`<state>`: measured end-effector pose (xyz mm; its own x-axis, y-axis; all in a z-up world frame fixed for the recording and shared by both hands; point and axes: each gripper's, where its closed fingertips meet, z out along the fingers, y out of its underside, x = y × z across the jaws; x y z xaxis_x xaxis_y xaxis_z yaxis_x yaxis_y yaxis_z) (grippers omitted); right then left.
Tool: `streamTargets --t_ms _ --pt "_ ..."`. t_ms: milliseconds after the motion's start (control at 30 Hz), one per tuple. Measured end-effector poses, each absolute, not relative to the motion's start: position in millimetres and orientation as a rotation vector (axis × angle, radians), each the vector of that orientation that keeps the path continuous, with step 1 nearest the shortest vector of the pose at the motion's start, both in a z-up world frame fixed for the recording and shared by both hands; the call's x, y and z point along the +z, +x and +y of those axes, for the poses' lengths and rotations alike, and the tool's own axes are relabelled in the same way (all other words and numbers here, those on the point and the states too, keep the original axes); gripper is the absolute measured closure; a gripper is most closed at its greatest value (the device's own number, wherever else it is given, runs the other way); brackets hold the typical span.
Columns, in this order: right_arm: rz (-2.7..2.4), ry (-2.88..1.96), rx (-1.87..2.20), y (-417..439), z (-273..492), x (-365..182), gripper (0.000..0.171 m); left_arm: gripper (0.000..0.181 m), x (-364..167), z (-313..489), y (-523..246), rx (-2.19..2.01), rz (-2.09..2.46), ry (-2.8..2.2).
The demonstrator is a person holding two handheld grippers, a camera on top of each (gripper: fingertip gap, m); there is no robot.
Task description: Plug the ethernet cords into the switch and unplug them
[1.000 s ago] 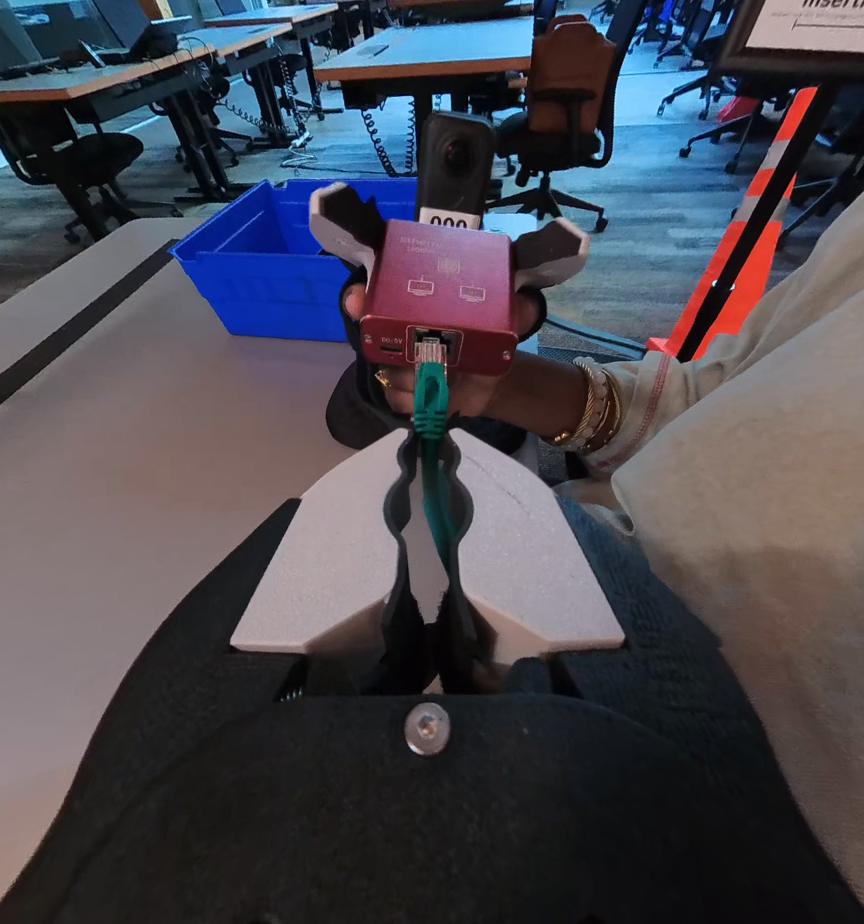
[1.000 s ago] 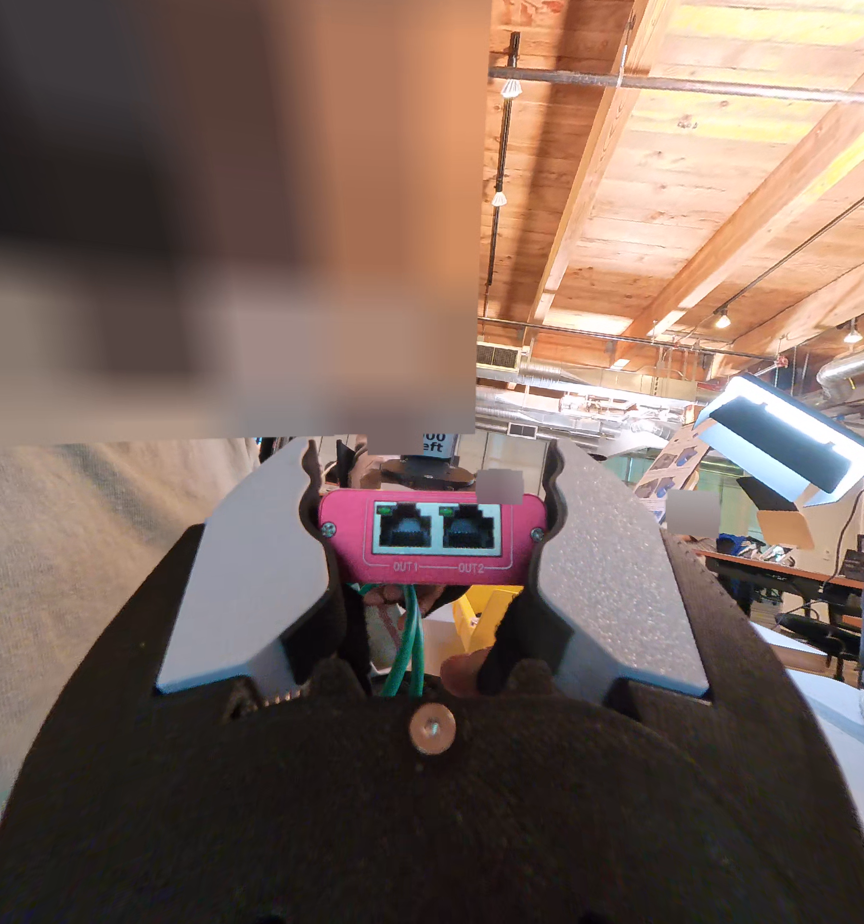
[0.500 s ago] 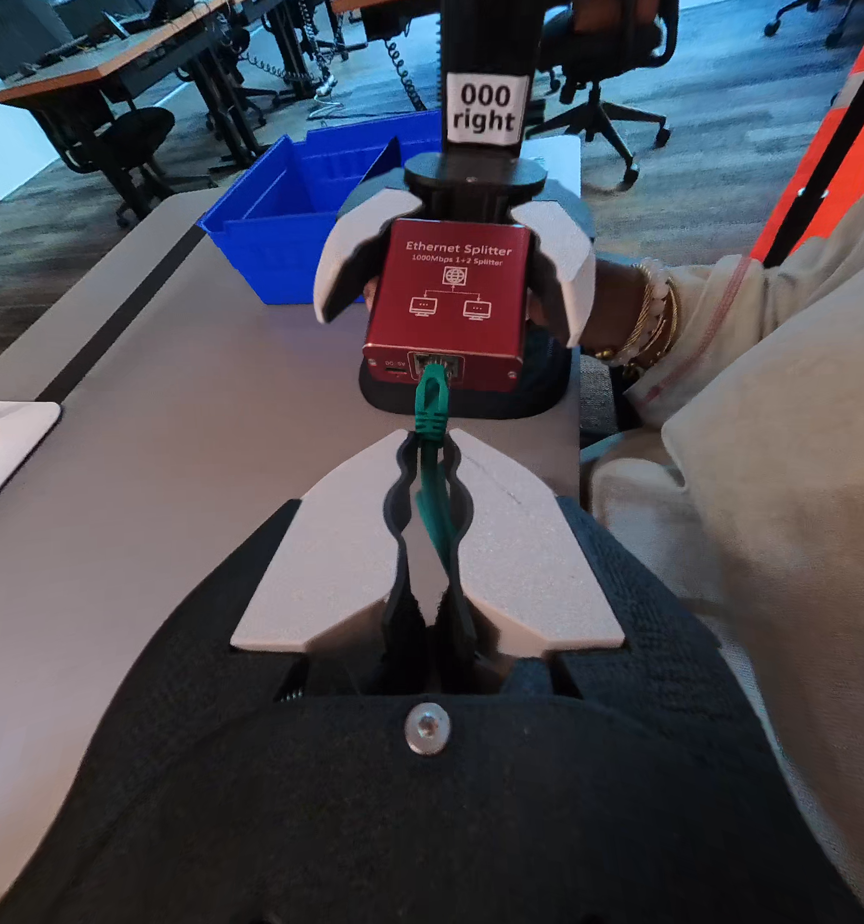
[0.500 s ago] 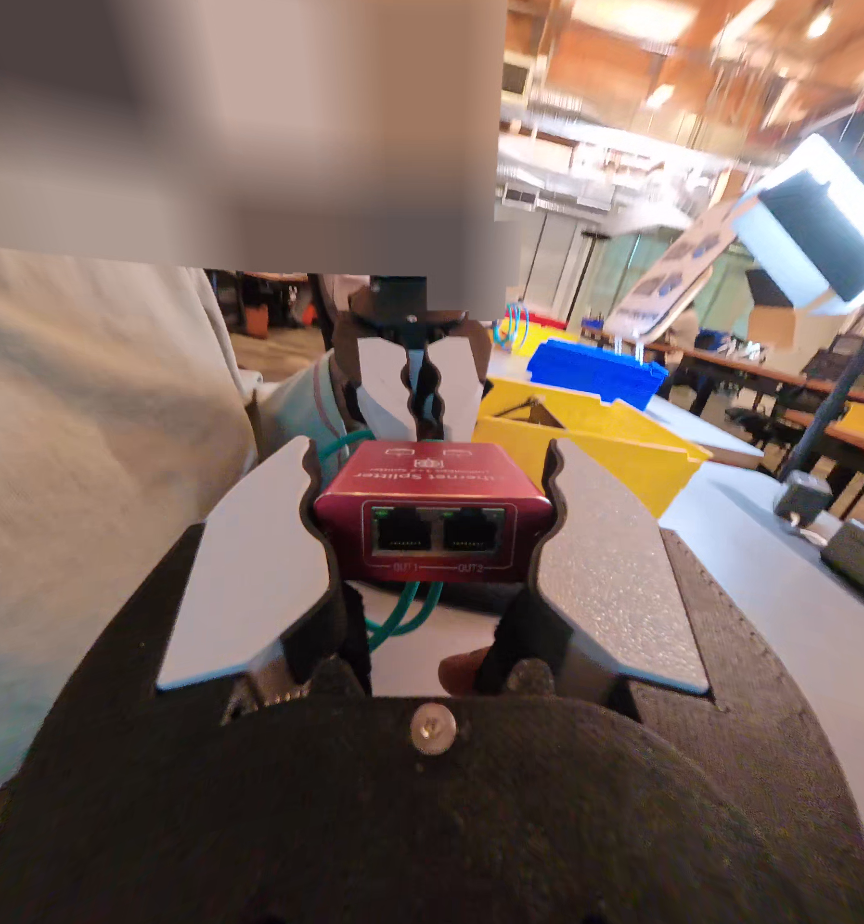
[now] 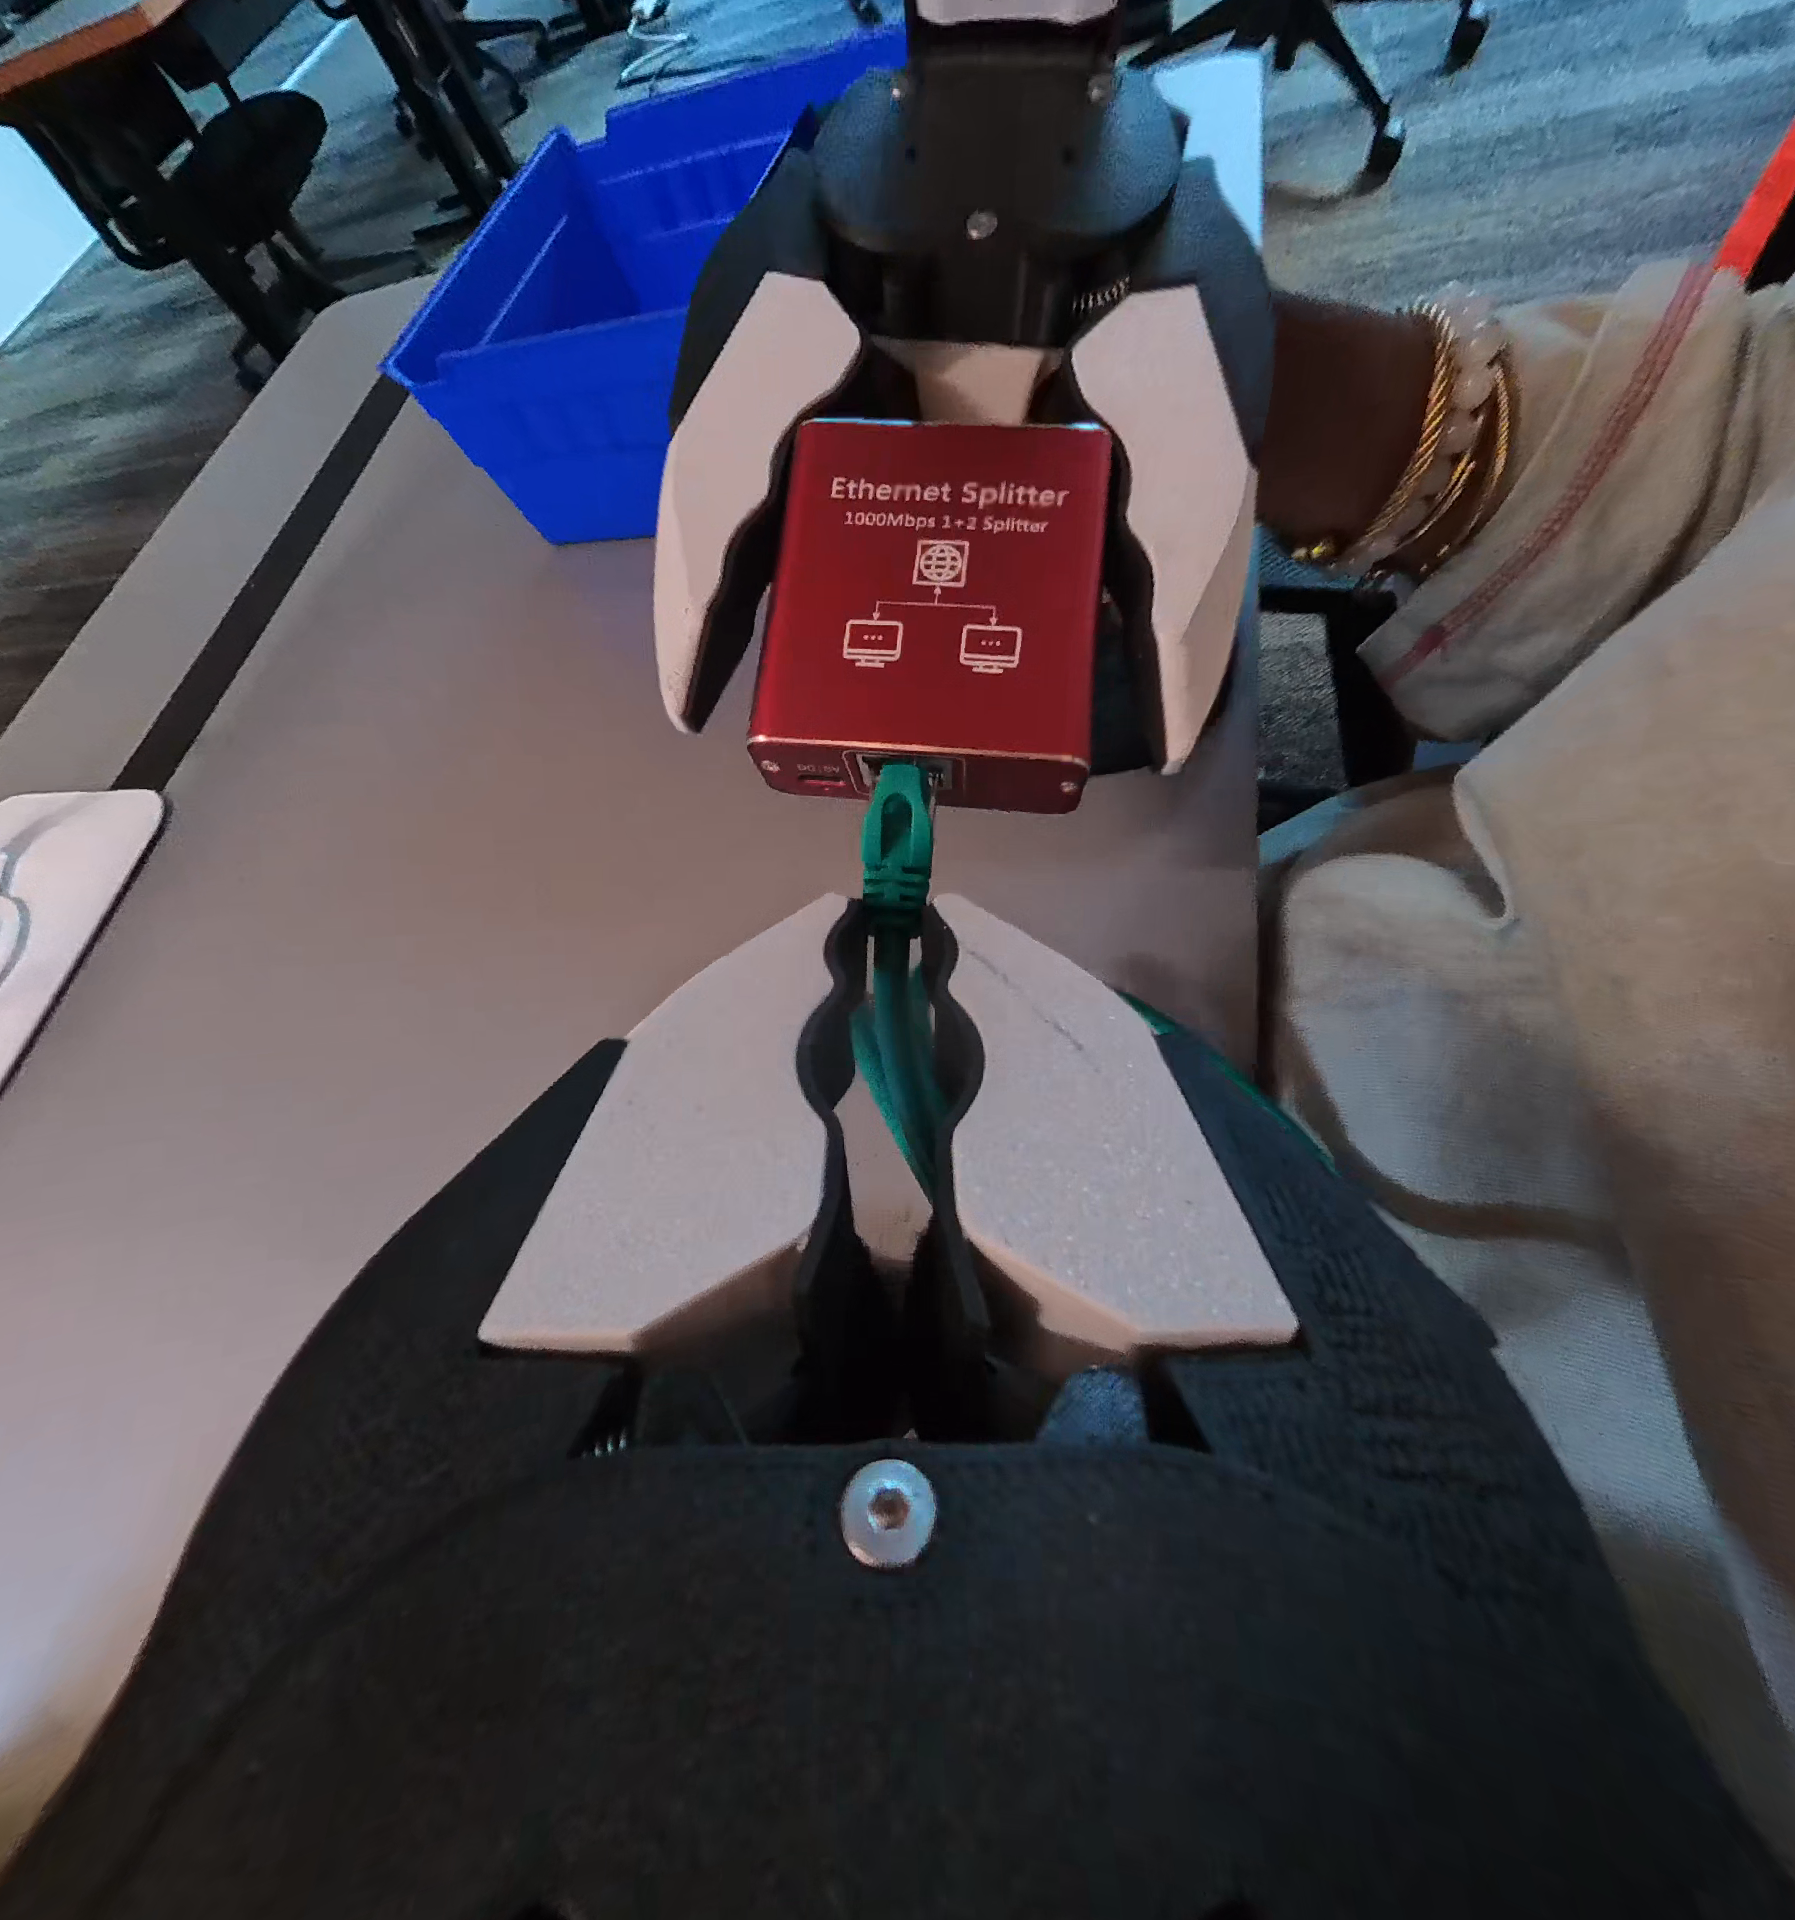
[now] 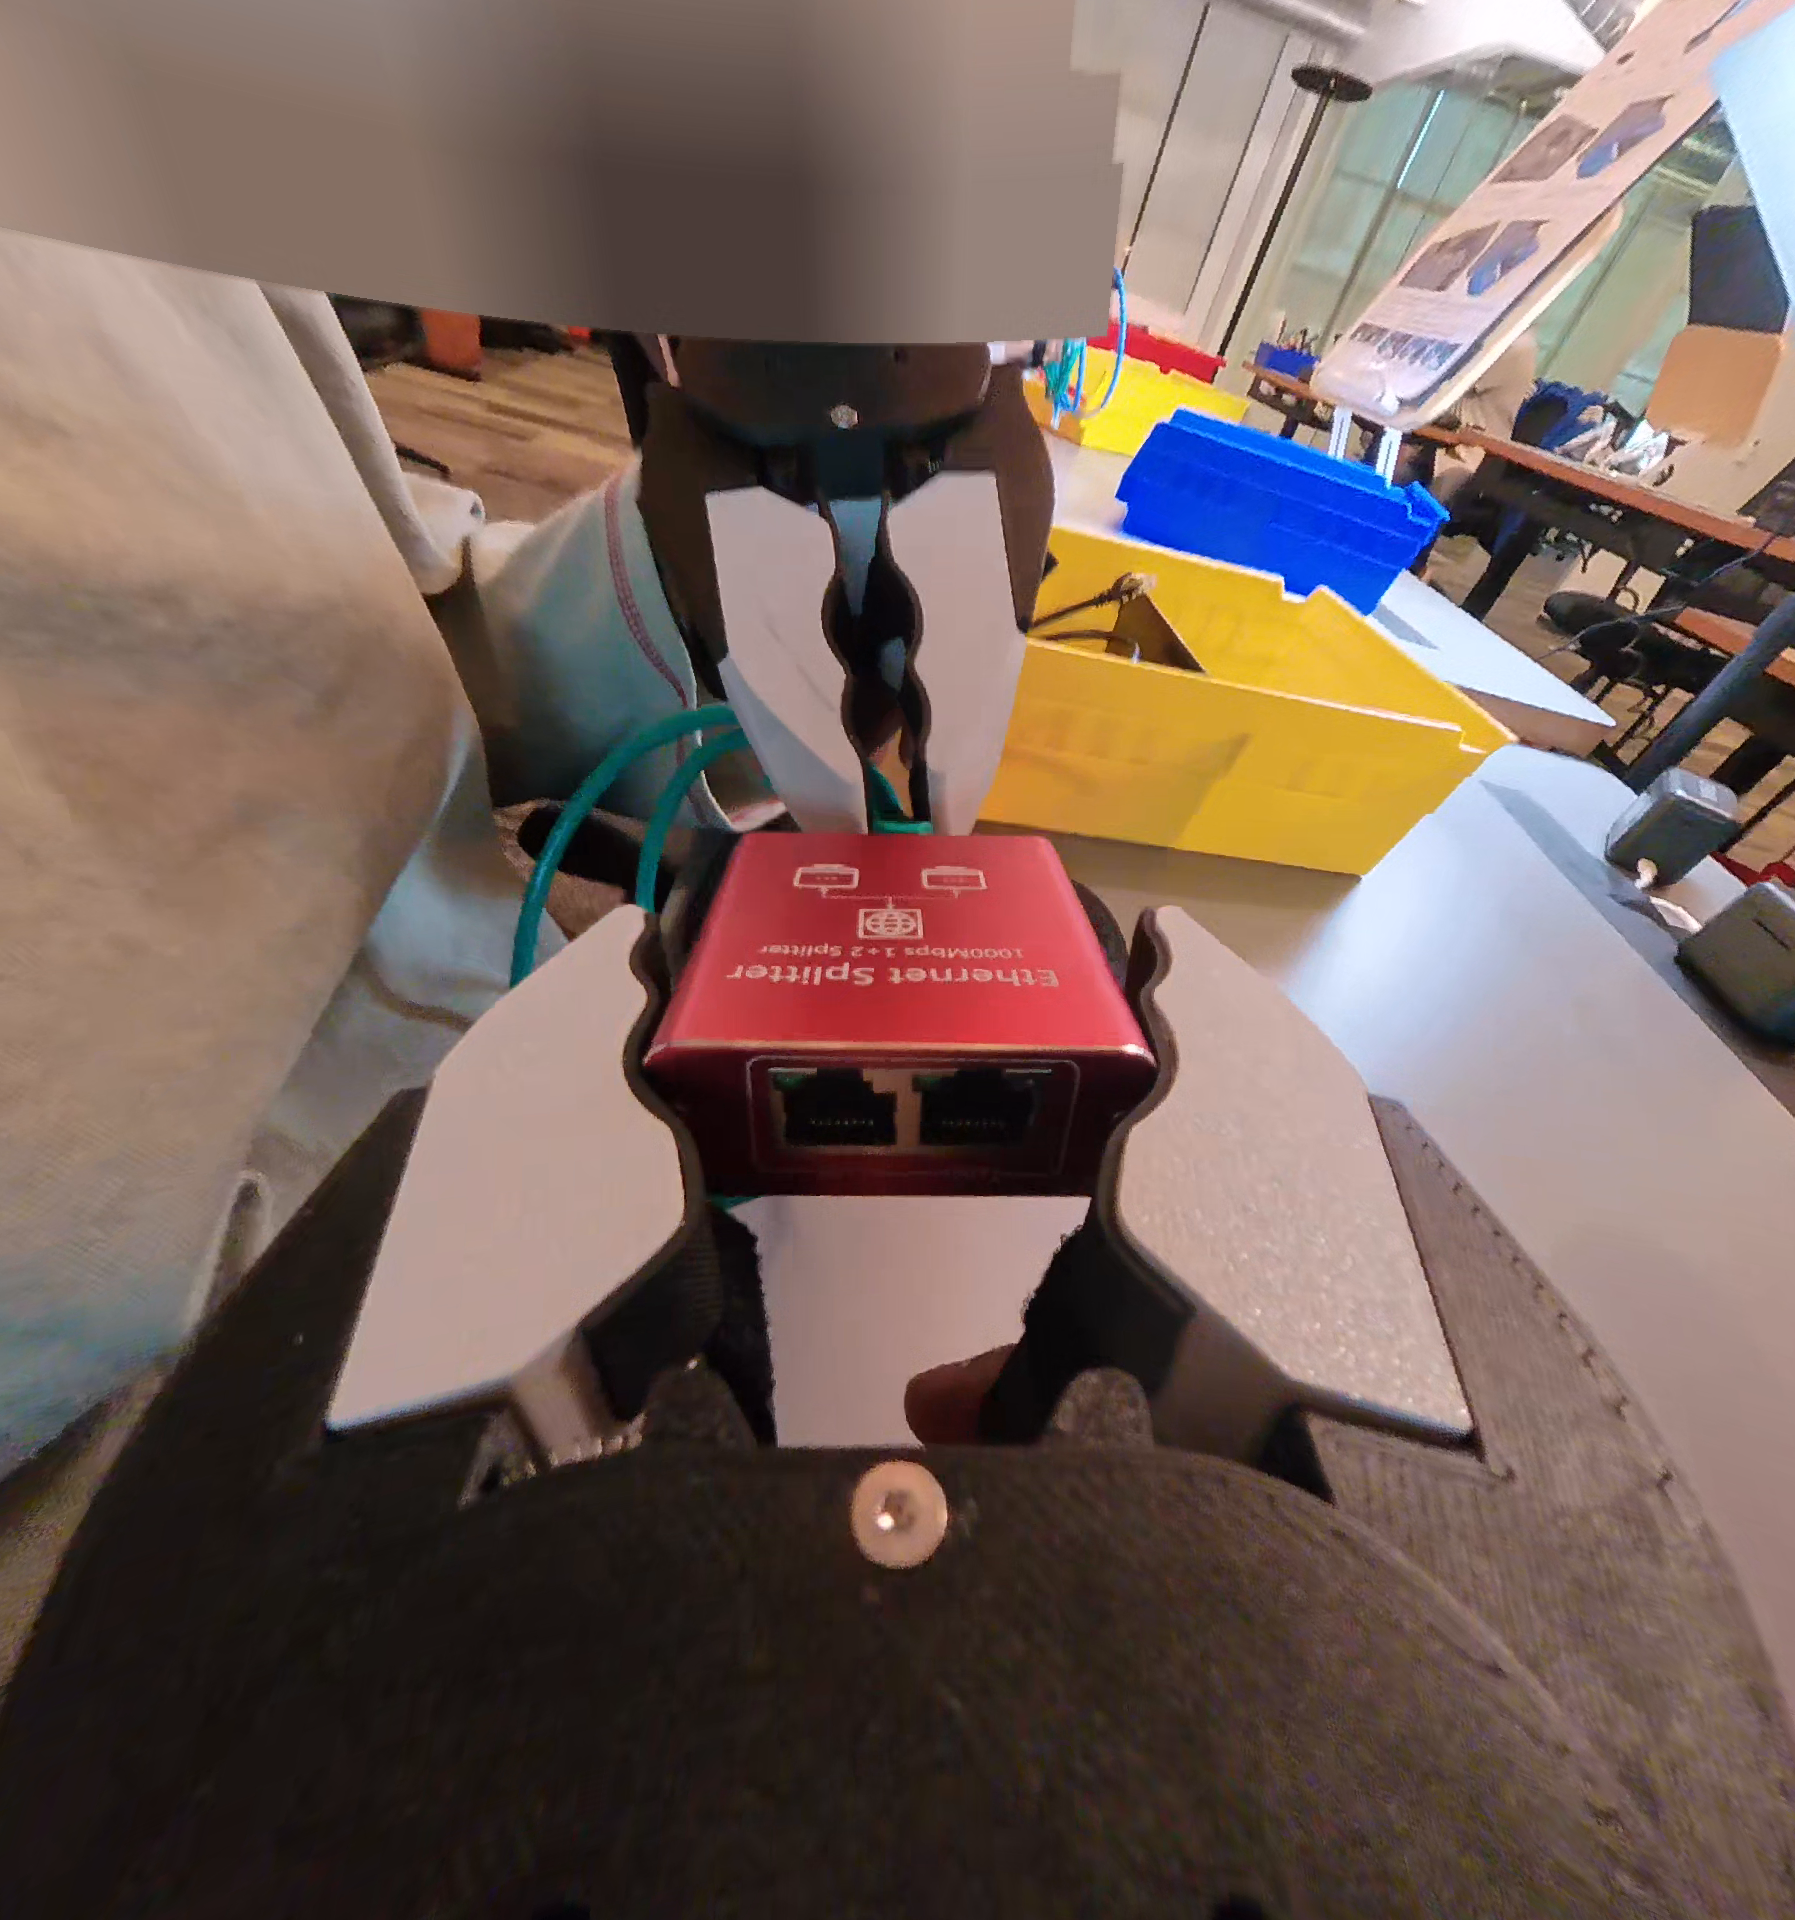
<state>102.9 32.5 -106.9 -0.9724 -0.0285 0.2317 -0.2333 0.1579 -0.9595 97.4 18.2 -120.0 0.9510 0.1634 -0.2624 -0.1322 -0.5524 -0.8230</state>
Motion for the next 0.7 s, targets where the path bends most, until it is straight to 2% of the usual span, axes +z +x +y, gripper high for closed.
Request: streamTargets --t_ms 533,700 --pt "-2.337 0.286 1.602 99 50 -131 0.086 0.171 -116 24 103 0.449 0.057 -2.127" --pt "-2.386 0.214 1.233 81 60 -144 0.087 0.171 -112 21 96 0.561 0.073 -2.136"
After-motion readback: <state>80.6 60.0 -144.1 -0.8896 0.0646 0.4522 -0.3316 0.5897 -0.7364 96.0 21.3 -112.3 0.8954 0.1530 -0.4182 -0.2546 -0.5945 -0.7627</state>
